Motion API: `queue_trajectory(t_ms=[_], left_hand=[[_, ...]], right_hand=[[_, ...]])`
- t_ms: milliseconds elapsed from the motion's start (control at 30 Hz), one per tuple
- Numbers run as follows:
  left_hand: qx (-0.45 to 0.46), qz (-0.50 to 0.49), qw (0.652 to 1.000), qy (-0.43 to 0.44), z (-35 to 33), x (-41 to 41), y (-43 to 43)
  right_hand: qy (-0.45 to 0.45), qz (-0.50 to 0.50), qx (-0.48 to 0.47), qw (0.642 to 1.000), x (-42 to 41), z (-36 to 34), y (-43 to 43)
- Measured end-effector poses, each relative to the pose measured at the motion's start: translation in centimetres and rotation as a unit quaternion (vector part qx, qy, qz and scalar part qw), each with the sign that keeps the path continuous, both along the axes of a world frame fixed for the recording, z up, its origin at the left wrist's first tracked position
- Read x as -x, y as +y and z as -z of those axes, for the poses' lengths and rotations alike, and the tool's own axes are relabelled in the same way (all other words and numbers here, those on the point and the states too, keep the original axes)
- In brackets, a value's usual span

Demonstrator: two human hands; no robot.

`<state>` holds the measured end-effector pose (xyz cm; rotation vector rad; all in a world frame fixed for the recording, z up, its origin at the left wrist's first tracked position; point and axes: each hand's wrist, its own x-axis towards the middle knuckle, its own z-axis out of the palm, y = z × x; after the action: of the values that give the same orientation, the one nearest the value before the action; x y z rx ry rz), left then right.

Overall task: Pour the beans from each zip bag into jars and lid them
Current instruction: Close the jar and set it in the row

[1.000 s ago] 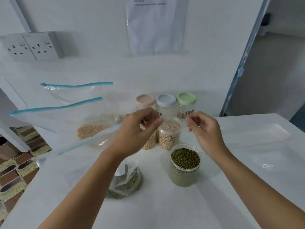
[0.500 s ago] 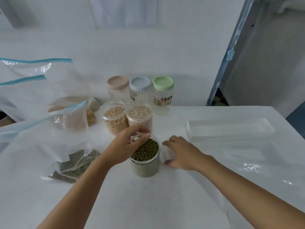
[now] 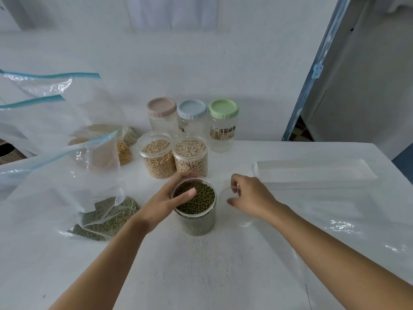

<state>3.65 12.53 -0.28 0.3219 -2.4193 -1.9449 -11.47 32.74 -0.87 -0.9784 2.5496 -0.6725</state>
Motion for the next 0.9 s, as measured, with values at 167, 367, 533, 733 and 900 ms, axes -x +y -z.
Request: queue_trajectory(t_ms=[167,367,533,733,900], left_hand=[[0.021,0.056,0.998,-0.002,0.8,-0.5,-1.1],[0.073,0.075,0.994,0.032,1.7,0.0,-1.3],[0.099,0.045,0.992,0.065,2.7,0.5,-1.1],[0.123,0.045,0.985,0.114,2.8,1.7,-0.2],[0.137,0.025,0.984,0.114,3.5,1.4,0.2]], right_hand=[[-0.070,0.050,0.148,0.985,-1.7,-2.1,-1.5],[-0.192,-0.037,0.215,0.957,-5.3,-3.0,-2.5],[-0.154,-0.048,0.236,0.958,-5.1,-2.1,-3.0],[0.105,-0.184,0.109,0.971,-4.9,-2.8,-4.5],[0.126,-0.209,0.078,0.967,-4.1,-2.6,-5.1]])
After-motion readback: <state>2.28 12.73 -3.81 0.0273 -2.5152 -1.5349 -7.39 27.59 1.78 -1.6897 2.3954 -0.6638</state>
